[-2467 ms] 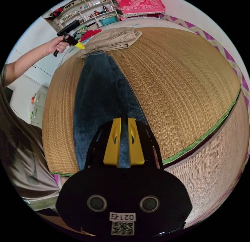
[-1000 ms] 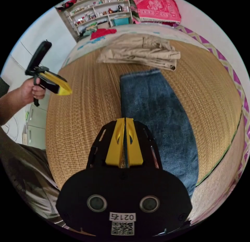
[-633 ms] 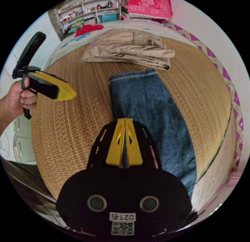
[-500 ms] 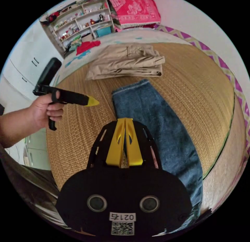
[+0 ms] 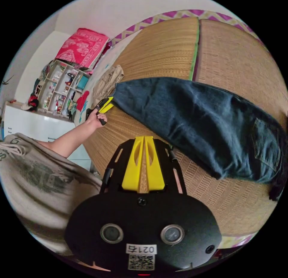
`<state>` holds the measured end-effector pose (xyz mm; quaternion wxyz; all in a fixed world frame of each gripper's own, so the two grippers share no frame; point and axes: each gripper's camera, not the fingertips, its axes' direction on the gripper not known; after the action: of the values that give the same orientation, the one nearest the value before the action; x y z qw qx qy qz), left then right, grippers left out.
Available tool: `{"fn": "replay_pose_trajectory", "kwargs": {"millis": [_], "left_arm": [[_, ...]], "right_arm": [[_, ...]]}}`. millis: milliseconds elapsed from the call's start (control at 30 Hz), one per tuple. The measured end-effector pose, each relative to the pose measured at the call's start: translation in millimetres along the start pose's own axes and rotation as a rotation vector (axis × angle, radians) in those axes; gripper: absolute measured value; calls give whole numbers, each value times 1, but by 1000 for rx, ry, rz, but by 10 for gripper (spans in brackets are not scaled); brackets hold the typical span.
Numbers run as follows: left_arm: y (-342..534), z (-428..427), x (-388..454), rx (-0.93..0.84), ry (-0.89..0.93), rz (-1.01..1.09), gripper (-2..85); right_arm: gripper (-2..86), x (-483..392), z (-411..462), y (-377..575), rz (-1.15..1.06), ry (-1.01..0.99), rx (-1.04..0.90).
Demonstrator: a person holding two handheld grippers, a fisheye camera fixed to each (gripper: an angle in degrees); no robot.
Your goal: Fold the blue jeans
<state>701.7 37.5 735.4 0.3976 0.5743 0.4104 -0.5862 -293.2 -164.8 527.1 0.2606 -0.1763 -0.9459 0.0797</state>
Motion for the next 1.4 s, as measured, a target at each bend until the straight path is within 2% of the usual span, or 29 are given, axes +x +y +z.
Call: {"fn": "replay_pose_trajectory", "kwargs": {"millis": [200,300,367,600,900,1000,1133,1267,1400], "left_arm": [[-9,0,3,41,195,-46,121],[-9,-7,6,5,108,-58,76],[-10,-12,6,-12,87,-75,6],[-9,-36,48,-33,33,-15,-8],[-8,-145,90,66,-90,39,-9],[-9,-179,126,74,-117,145,-9],[14,-179,226,52,-94,396,-9],[90,-122,363,-40,-114,725,-9],[182,-39,453,-144,-167,910,-8]], "right_arm": [[-6,48,-7,78,157,-20,78],[-6,59,-3,98,161,-23,80],[-6,65,1,108,158,-18,81],[-6,90,9,147,190,-4,112],[-6,129,31,204,245,5,99],[-6,138,38,221,245,-6,94],[-6,148,47,239,236,-12,75],[-6,158,55,259,230,-22,63],[-6,169,57,278,228,-29,63]]}}
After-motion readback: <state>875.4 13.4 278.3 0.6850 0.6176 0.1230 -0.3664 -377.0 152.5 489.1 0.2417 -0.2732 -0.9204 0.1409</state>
